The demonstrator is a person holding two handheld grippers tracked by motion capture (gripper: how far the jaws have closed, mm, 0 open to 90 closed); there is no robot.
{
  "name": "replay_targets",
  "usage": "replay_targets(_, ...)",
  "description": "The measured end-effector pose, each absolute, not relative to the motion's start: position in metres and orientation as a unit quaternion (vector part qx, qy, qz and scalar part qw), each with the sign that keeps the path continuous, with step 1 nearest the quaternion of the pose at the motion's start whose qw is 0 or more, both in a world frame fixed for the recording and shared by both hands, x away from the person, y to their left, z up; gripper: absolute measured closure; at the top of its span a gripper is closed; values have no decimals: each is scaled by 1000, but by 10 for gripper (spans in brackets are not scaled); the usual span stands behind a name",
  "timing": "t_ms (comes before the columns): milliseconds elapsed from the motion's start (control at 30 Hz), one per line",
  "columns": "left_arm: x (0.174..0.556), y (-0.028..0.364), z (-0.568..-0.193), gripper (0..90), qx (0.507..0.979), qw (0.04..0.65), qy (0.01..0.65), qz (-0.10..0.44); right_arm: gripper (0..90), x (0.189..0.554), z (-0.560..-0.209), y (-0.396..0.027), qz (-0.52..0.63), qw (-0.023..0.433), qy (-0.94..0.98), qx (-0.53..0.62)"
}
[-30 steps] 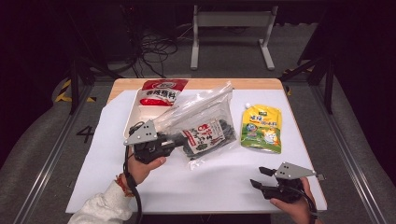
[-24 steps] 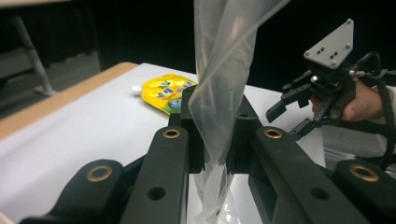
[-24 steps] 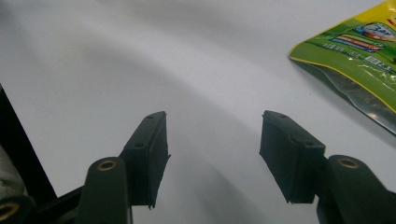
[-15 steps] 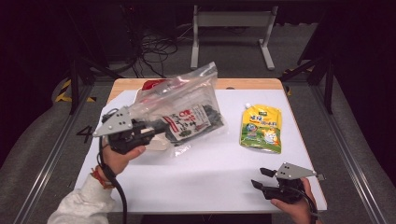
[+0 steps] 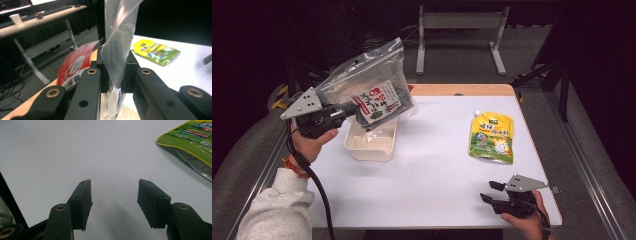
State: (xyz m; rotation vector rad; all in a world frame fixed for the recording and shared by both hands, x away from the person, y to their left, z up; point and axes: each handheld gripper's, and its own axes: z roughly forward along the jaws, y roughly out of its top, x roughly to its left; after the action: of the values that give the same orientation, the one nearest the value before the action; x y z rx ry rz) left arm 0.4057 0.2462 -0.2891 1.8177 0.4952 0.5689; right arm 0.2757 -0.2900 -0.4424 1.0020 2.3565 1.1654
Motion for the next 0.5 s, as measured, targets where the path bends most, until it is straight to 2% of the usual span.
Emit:
replay_targets(400, 430, 268, -313, 802, 797, 494, 245, 245, 422, 275, -445, -292, 402, 161, 826, 361)
replay_targets(500, 434, 271, -318, 801, 797, 497, 248, 236, 413, 275, -445, -291, 401, 159, 826, 362)
